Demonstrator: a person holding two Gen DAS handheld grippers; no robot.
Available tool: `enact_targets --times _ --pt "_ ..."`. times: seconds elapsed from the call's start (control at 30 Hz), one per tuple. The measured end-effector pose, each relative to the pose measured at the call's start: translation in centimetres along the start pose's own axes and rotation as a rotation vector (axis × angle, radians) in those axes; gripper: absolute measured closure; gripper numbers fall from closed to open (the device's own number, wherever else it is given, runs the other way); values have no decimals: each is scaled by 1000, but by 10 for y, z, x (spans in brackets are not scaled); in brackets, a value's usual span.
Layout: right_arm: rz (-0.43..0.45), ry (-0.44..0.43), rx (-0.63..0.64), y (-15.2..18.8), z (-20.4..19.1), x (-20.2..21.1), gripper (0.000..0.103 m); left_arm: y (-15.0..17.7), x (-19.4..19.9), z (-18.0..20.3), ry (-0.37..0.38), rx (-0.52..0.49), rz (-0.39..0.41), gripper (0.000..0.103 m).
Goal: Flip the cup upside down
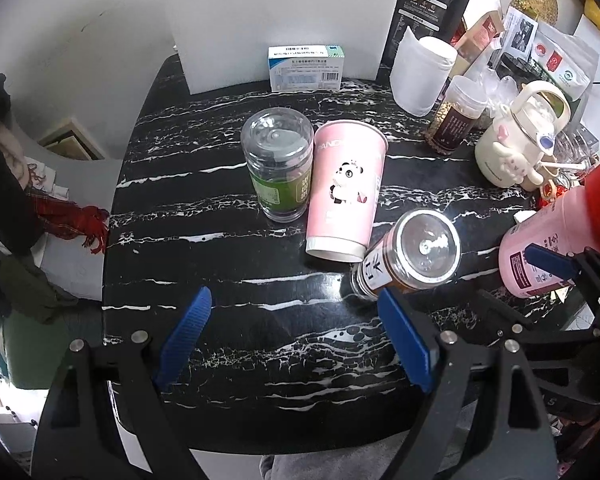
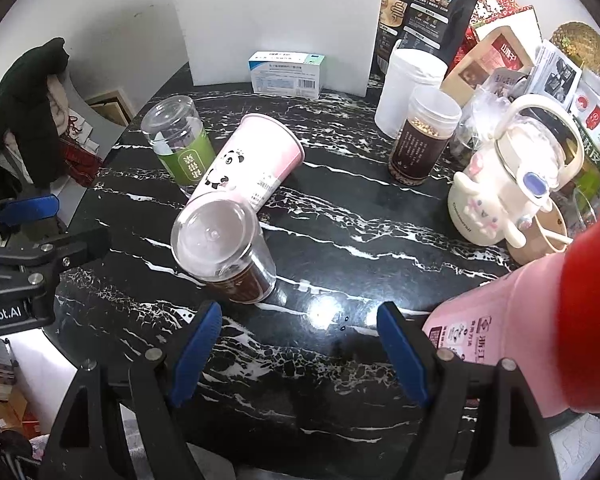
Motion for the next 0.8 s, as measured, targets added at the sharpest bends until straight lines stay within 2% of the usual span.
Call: enact_targets --times 0.8 --pt "-8 -8 4 -2 -2 -3 23 -1 -5 -3 2 6 -16 18"
Point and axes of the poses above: each gripper's, at about its wrist camera, not at the fingertips, and x roughly against the way its jaws point, z to its right, y to its underside, the point moved 4 cm from there along -x, roughly the way its jaws point, and after that the axes turned 7 degrees about -z, right-handed, at the moved point
